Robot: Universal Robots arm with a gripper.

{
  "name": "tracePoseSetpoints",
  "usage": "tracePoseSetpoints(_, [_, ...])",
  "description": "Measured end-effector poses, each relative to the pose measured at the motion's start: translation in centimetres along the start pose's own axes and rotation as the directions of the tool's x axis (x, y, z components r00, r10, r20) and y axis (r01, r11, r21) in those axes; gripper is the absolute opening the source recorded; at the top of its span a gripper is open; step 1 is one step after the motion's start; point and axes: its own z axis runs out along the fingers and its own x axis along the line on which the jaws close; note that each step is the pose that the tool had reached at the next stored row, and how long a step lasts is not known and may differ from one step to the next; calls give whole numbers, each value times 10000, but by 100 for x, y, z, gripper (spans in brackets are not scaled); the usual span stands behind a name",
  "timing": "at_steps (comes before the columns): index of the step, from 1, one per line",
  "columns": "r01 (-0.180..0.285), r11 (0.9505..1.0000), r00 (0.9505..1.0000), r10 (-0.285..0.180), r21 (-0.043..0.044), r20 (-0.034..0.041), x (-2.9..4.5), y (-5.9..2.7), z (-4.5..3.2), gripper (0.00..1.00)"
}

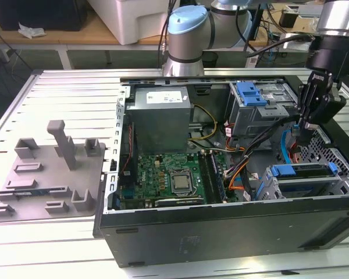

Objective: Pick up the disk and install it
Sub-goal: 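Insert the first disk wire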

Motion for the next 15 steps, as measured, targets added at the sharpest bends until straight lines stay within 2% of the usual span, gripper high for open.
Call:
tracePoseSetpoints(1, [12, 10000, 9999, -12, -17, 117, 19, -2, -6, 16])
tracePoseSetpoints(3, [28, 10000, 9996, -27, -38, 265, 50, -6, -11, 16])
tracePoseSetpoints(4, [32, 10000, 9995, -31, -45, 305, 68, -8, -17, 16])
tracePoseSetpoints(8, [42, 10000, 9992, -40, -54, 388, 124, -13, -49, 16])
tracePoseSetpoints(13, [61, 10000, 9980, -56, -70, 625, 237, -26, -94, 16])
tracePoseSetpoints(15, [66, 9999, 9976, -61, -75, 694, 270, -30, -104, 16])
